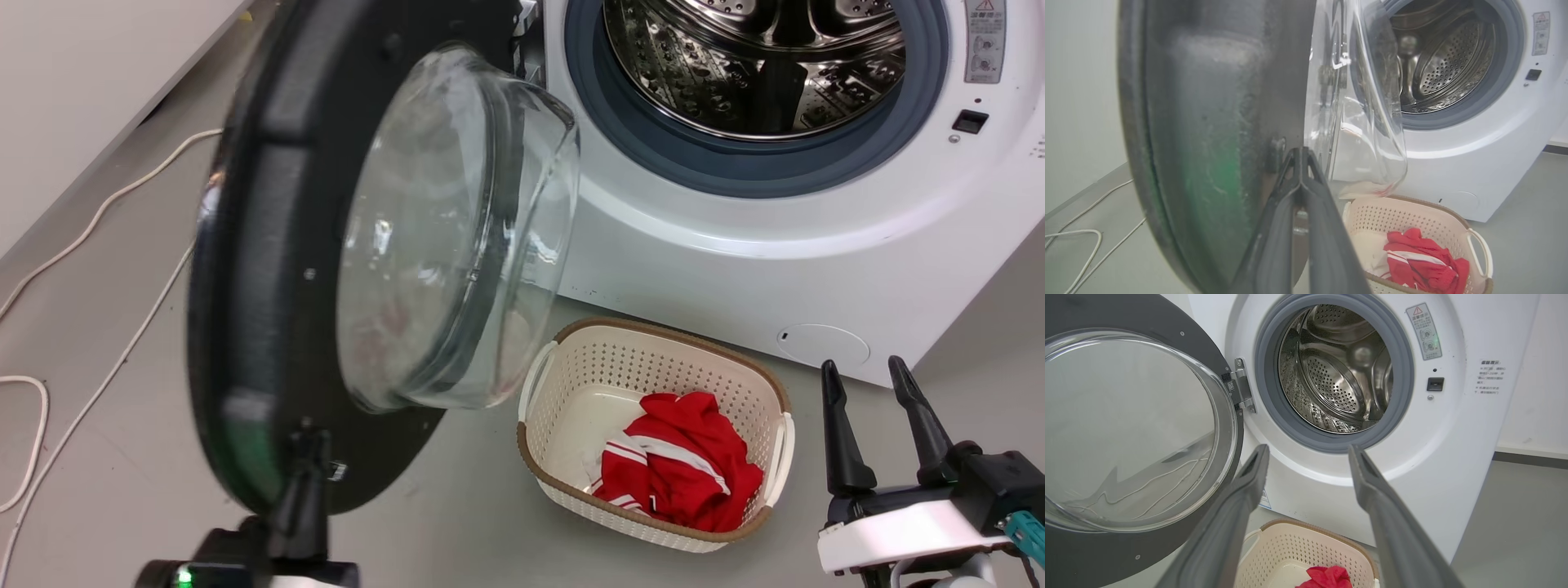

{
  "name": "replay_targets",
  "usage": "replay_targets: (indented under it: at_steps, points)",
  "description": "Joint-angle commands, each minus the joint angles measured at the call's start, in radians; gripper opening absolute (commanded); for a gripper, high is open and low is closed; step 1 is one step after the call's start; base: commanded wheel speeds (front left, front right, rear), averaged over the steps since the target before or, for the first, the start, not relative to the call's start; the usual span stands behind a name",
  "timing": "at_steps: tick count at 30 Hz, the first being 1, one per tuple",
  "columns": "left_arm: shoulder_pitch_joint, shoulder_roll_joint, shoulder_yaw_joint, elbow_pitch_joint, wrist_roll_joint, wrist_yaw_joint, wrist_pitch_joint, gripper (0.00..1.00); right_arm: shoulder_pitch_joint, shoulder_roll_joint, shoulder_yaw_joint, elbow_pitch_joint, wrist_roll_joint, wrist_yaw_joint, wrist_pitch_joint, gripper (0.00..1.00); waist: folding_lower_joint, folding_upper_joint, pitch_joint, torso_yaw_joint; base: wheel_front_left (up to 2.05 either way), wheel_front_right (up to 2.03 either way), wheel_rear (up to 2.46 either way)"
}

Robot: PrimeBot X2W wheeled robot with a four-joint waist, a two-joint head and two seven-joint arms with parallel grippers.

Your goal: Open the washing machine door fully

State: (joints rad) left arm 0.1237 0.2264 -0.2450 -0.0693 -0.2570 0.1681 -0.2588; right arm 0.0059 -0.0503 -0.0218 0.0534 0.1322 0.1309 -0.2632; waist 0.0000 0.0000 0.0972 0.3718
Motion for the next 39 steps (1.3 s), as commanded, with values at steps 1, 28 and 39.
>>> replay_targets:
  at_steps: [1,28,39]
  points:
    - [0.01,0.018,0.032,0.008,-0.003,0.015,-0.006,0.0,-0.013,0.001,0.002,0.002,-0.004,0.0,-0.001,1.0,0.0,0.0,0.002,-0.005,0.0,0.0,0.0]
    - [-0.344,0.183,0.594,0.488,-0.071,-0.139,-0.006,0.0,-0.064,0.001,0.014,0.002,-0.023,0.0,-0.001,1.0,0.0,0.0,0.079,-0.168,0.0,0.0,0.0]
    - [-0.288,0.099,0.7,0.46,0.024,-0.187,-0.006,0.0,-0.029,0.001,0.012,0.014,-0.011,0.0,-0.001,1.0,0.0,0.0,0.02,-0.197,0.0,0.0,0.0]
